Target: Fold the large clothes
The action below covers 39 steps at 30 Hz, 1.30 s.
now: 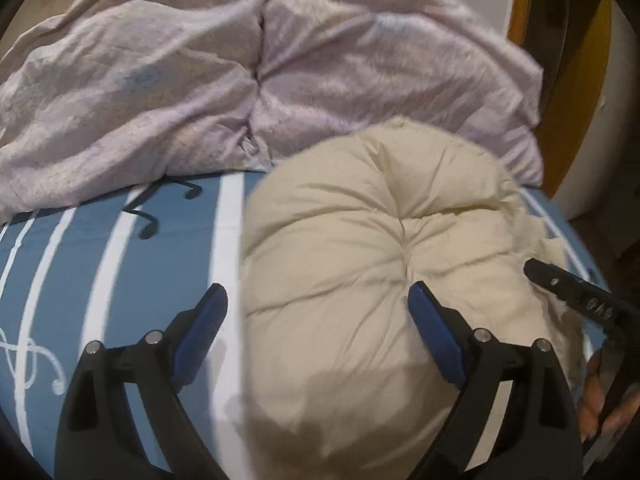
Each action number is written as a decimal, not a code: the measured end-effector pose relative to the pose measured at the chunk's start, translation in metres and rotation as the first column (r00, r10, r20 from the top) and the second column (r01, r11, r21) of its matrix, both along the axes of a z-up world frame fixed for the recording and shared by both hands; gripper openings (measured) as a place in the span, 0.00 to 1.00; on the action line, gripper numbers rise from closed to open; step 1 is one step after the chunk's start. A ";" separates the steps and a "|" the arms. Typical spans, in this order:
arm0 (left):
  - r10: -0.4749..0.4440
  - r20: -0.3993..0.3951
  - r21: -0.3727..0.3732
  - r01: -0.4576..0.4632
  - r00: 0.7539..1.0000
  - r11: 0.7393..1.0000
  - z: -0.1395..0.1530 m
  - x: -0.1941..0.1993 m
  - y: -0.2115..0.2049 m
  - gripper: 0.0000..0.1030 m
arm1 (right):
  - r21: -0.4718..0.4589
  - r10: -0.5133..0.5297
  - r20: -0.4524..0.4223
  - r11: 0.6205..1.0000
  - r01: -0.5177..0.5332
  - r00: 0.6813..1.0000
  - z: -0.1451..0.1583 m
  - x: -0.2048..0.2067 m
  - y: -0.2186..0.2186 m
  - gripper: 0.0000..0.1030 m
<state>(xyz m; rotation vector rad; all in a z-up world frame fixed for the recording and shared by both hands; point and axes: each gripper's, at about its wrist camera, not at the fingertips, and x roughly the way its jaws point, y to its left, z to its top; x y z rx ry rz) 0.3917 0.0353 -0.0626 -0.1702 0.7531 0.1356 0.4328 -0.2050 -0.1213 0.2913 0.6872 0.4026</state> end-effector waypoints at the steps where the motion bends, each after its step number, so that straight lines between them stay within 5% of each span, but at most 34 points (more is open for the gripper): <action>1: -0.003 0.008 -0.008 0.003 1.000 1.000 0.004 -0.007 0.005 0.88 | 0.010 -0.002 0.008 1.000 0.002 1.000 0.003 -0.005 -0.007 0.78; 5: 0.001 0.016 -0.086 0.001 1.000 0.996 0.013 -0.030 0.031 0.88 | 0.016 -0.017 -0.002 1.000 0.017 1.000 0.006 -0.018 -0.037 0.90; 10: -0.006 -0.048 -0.217 -0.004 0.999 0.976 -0.001 -0.029 0.044 0.88 | 0.157 0.058 -0.173 0.987 -0.031 0.983 -0.021 -0.003 -0.054 0.91; 22: -0.049 -0.096 -0.323 0.016 0.994 0.946 -0.027 -0.016 0.036 0.88 | 0.340 0.224 -0.284 0.933 -0.120 0.932 -0.053 0.013 -0.049 0.93; 28: -0.067 -0.099 -0.461 0.014 0.993 0.887 -0.043 -0.011 0.044 0.88 | 0.362 0.300 -0.261 0.912 -0.195 0.918 -0.054 0.014 -0.037 0.94; 32: -0.085 -0.088 -0.574 0.019 0.992 0.818 -0.052 -0.010 0.051 0.78 | 0.373 0.339 -0.237 0.897 -0.237 0.910 -0.054 0.013 -0.029 0.94; 39: -0.083 -0.050 -0.641 0.032 0.995 0.767 -0.052 -0.017 0.060 0.57 | 0.461 0.406 -0.193 0.841 -0.283 0.893 -0.056 0.014 -0.023 0.56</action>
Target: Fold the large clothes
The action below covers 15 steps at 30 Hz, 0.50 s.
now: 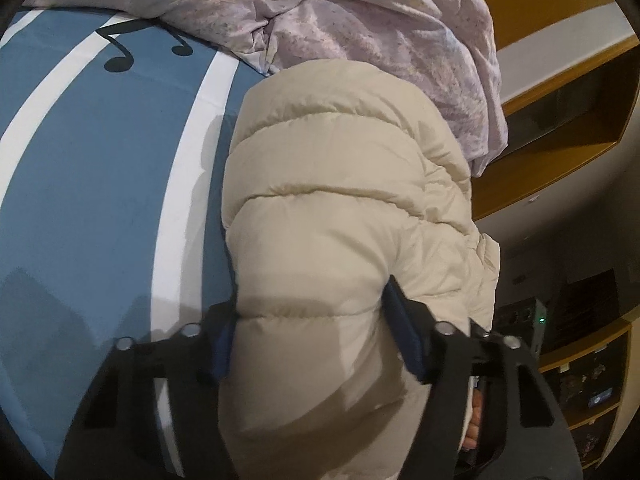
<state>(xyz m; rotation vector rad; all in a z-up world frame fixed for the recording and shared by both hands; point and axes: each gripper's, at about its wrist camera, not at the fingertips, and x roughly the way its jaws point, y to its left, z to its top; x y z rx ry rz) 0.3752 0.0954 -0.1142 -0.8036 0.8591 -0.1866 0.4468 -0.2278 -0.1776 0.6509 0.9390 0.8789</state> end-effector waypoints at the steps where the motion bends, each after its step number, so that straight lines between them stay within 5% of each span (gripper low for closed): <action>1: 0.001 0.006 -0.001 -0.001 1.000 1.000 0.001 -0.001 0.001 0.52 | 0.008 0.003 0.007 1.000 -0.003 1.000 0.001 0.000 0.001 0.50; 8: 0.027 0.087 0.048 -0.031 0.996 0.998 0.024 -0.017 0.015 0.32 | 0.020 0.037 0.091 0.999 -0.039 0.995 0.026 -0.001 0.027 0.32; 15: 0.098 0.183 0.092 -0.116 0.978 0.989 0.054 -0.042 0.060 0.31 | 0.029 0.115 0.172 0.992 -0.122 0.978 0.052 0.003 0.082 0.28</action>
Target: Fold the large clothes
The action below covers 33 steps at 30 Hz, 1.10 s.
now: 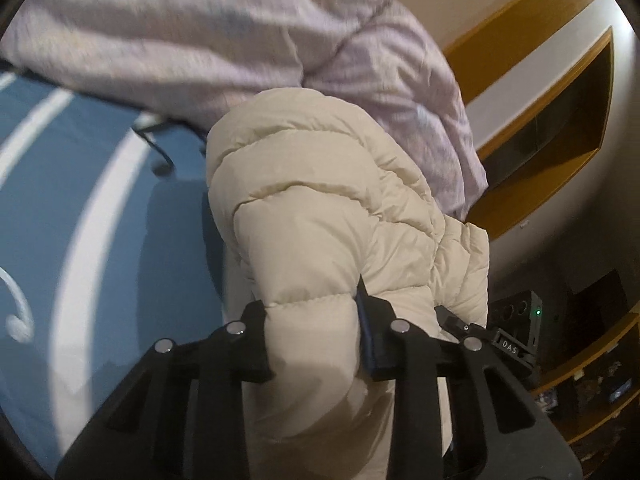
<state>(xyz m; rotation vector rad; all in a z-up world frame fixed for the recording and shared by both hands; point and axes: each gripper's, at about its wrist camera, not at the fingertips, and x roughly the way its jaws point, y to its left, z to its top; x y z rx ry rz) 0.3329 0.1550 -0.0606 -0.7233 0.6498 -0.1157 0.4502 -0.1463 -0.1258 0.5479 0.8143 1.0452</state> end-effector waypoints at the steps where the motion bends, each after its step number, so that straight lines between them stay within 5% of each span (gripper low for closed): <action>1: 0.009 0.007 0.006 -0.009 1.000 1.000 0.001 -0.004 0.006 0.31 | 0.001 0.009 0.007 1.000 -0.009 1.000 0.002 0.000 0.006 0.28; 12: 0.112 -0.011 0.061 -0.111 0.994 0.992 -0.012 -0.015 0.058 0.31 | -0.094 0.046 0.075 0.995 -0.039 0.996 -0.003 0.009 0.063 0.28; 19: 0.162 -0.058 0.136 -0.153 0.985 0.979 -0.024 -0.013 0.059 0.49 | -0.234 -0.074 0.141 0.967 0.106 0.987 0.003 0.000 0.054 0.63; 27: 0.257 -0.064 0.337 -0.222 0.964 0.915 -0.004 -0.016 0.048 0.62 | -0.255 -0.262 0.279 0.907 0.334 0.924 0.034 -0.016 0.016 0.67; 33: 0.290 -0.020 0.450 -0.251 0.957 0.857 0.015 -0.013 0.027 0.70 | -0.276 -0.198 0.441 0.898 0.342 0.876 0.054 -0.043 0.050 0.63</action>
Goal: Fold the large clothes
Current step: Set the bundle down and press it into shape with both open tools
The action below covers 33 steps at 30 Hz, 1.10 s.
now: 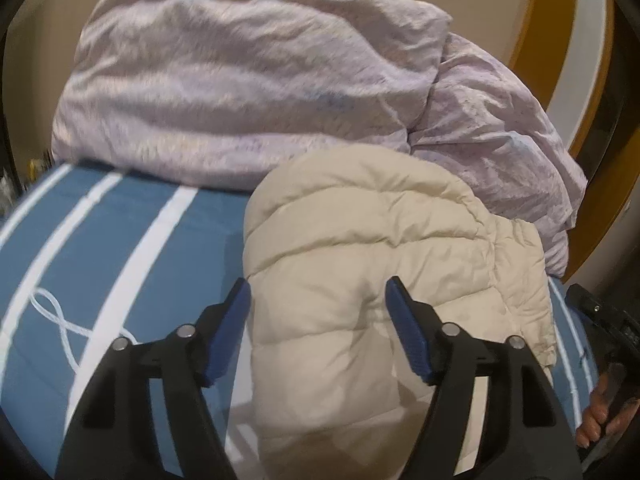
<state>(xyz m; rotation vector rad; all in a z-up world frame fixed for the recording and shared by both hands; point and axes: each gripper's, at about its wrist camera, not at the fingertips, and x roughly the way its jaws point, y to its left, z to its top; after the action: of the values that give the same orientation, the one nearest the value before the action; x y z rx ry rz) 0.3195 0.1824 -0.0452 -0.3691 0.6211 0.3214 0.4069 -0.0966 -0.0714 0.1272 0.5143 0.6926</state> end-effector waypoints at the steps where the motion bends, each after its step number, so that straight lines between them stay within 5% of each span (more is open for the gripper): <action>1: 0.001 0.001 0.023 -0.001 1.000 1.000 0.002 0.000 -0.004 0.72 | -0.024 0.011 0.032 1.000 -0.010 0.999 0.000 -0.005 0.009 0.63; 6: -0.010 -0.024 0.139 0.013 1.000 0.990 0.003 0.011 -0.025 0.77 | -0.123 0.042 0.102 0.992 -0.030 0.994 -0.013 -0.012 0.039 0.62; 11: -0.016 -0.074 0.173 0.028 0.997 0.984 -0.011 0.022 -0.028 0.78 | -0.233 0.036 0.110 0.972 -0.010 0.993 -0.037 -0.006 0.054 0.61; 20: -0.036 -0.109 0.202 0.058 0.993 0.978 -0.031 0.035 -0.029 0.81 | -0.220 0.033 0.006 0.975 -0.031 0.999 -0.055 0.010 0.050 0.61; 33: -0.045 -0.141 0.144 0.065 0.989 0.987 -0.052 0.049 -0.015 0.86 | -0.193 0.047 -0.088 0.979 -0.063 0.995 -0.068 0.030 0.051 0.61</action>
<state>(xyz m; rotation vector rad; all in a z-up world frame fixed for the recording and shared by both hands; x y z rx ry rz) 0.3684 0.1673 -0.0975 -0.1870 0.7367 0.3398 0.4366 -0.0457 -0.1390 -0.0433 0.6649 0.6893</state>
